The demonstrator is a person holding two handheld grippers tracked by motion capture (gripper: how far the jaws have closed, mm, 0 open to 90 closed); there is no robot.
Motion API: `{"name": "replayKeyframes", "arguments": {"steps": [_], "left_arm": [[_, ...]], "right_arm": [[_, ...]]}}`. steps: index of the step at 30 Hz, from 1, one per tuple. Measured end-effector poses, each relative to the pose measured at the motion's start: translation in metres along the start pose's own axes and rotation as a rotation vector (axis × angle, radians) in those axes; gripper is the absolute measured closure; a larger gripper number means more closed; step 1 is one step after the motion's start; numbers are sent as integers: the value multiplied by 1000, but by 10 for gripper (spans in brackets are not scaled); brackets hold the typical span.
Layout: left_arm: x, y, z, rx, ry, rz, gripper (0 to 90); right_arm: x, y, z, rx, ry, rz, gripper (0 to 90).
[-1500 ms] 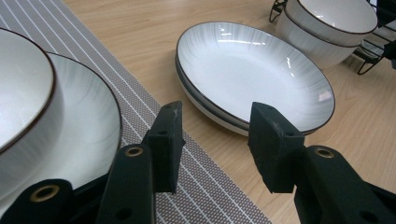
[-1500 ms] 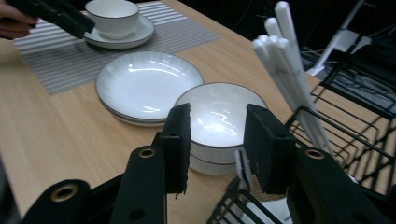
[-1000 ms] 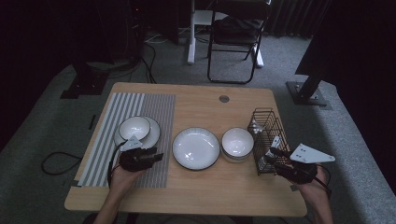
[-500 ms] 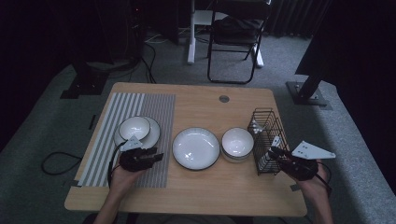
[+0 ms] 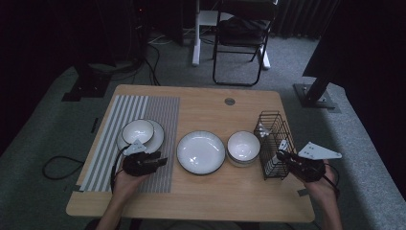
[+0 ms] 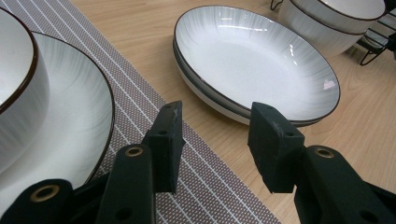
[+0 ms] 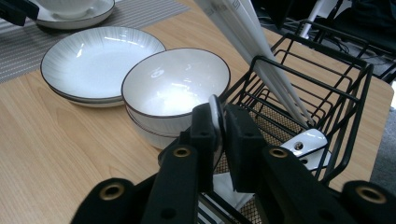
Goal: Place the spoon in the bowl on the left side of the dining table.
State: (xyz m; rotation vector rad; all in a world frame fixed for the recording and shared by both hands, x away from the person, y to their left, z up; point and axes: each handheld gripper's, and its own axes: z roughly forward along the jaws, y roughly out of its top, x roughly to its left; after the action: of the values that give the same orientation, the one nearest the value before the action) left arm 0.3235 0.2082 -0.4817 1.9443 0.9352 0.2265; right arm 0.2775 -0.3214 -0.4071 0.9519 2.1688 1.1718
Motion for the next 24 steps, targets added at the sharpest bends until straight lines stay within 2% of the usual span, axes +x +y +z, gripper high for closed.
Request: {"name": "replayKeyframes", "arguments": {"steps": [12, 24], "left_arm": [[4, -3, 3, 14, 3, -6, 564], [10, -9, 4, 34, 5, -21, 564]], "right_arm": [[-2, 3, 3, 20, 6, -5, 837], [-2, 8, -4, -10, -35, -32, 846]]}}
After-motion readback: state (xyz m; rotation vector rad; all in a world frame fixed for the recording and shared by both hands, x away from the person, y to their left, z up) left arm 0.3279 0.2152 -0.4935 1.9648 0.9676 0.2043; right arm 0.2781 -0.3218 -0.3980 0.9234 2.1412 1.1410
